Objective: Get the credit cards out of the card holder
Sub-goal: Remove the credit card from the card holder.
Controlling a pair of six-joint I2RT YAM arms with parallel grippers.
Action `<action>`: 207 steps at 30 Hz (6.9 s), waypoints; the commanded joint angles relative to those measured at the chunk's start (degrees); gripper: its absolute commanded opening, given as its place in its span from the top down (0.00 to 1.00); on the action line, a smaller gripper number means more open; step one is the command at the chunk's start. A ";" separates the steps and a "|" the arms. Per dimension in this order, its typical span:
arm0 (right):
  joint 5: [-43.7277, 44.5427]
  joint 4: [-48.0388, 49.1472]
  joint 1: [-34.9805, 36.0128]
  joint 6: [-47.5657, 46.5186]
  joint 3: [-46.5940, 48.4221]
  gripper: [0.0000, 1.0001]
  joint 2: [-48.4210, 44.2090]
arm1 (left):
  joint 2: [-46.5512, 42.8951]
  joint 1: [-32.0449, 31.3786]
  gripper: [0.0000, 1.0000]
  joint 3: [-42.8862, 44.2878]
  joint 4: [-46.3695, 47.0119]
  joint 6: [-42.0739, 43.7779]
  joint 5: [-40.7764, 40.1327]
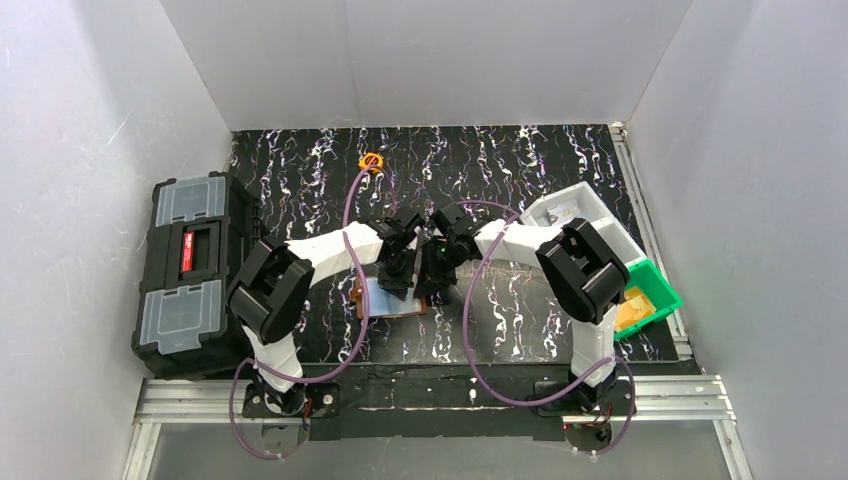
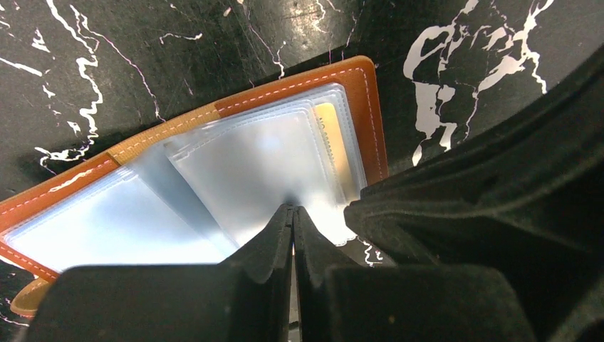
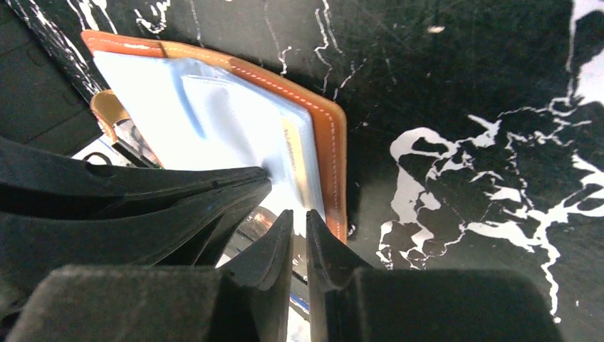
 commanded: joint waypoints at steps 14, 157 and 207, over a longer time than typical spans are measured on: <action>3.66 -6.09 0.52 -0.97 5.17 0.87 5.37 | -1.62 2.65 1.00 -4.54 -2.02 1.35 -2.74; 6.53 -9.71 3.97 -3.92 11.04 0.84 9.64 | -21.41 9.41 1.00 -8.15 -12.87 -6.45 0.27; 13.12 -7.79 3.91 -3.55 2.12 0.73 -6.02 | 6.22 9.40 1.00 0.27 3.30 0.66 1.41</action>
